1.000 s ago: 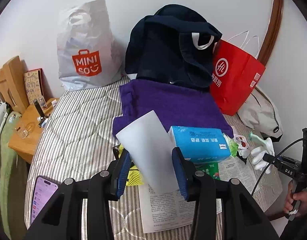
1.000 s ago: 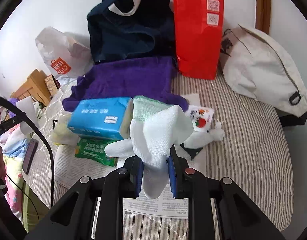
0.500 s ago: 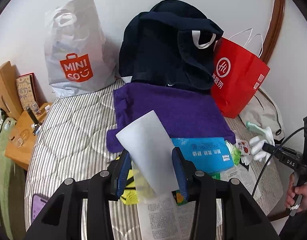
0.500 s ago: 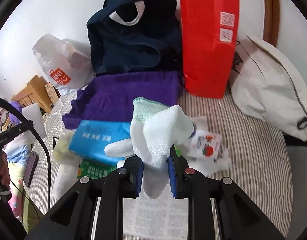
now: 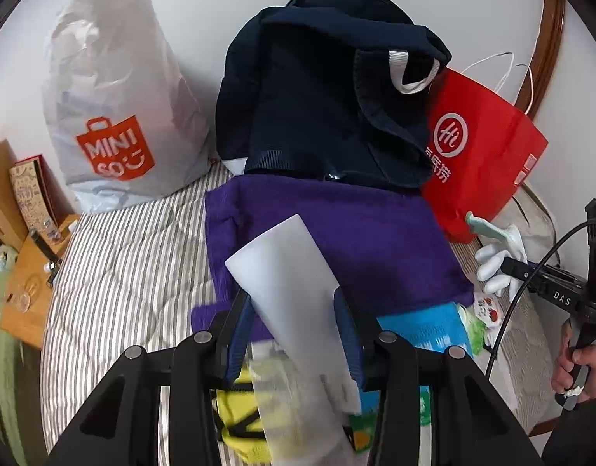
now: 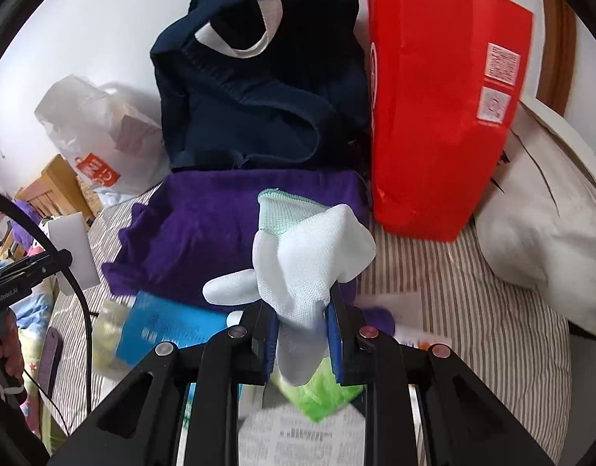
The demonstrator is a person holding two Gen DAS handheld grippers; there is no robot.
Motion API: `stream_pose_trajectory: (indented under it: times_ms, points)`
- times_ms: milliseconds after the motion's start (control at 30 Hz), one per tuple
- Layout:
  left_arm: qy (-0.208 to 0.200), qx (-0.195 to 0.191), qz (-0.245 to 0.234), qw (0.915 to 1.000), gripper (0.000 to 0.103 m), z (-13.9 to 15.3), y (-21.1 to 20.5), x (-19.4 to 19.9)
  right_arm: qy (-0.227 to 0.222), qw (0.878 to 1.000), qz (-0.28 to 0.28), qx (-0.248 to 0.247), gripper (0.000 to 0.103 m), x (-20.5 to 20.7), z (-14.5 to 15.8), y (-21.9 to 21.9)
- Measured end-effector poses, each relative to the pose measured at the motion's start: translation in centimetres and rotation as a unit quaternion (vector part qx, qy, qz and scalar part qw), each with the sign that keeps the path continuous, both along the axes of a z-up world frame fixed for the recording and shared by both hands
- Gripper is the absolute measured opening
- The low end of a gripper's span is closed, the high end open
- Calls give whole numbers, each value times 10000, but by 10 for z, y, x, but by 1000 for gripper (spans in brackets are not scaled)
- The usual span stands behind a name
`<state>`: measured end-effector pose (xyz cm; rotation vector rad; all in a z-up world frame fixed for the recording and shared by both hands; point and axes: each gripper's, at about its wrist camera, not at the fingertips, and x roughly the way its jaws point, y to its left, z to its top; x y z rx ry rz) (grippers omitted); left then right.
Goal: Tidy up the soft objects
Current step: 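Carry sponge block and glove onto the purple towel and open both grippers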
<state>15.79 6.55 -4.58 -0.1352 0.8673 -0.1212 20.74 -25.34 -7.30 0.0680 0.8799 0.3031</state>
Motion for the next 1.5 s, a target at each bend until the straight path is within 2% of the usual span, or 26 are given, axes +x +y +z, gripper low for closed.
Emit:
stream_pose_trajectory:
  times_ms: [233,600,1000,1133,1200,1300,1367,1500]
  points:
    - [133,-64,45,9999,40,-16,3,44,137,9999,82,31,22,44,-13,17]
    - [243,-94,7,9997,40,-31,-2,89,383,9982,372,-271,22,108,-46,59]
    - [466,-119,-19,9988,40,-55,1,117,840,9954,377,-257,25,136,-82,61]
    - [553,-161,-10,9983,40,-64,1,127,902,9950,386,-172,37,137,-85,58]
    - [584,-181,-10,9981,40,-66,0,131,864,9954,380,-182,57,134,-83,56]
    - [579,-148,-43,9982,40,-68,-4,140,716,9966,394,-127,77,128,-75,53]
    - [596,-175,-57,9981,40,-70,-7,147,644,9972,383,-76,81,124,-70,51]
    - [629,-207,-104,9977,40,-76,-13,160,553,9978,346,-129,81,116,-61,46]
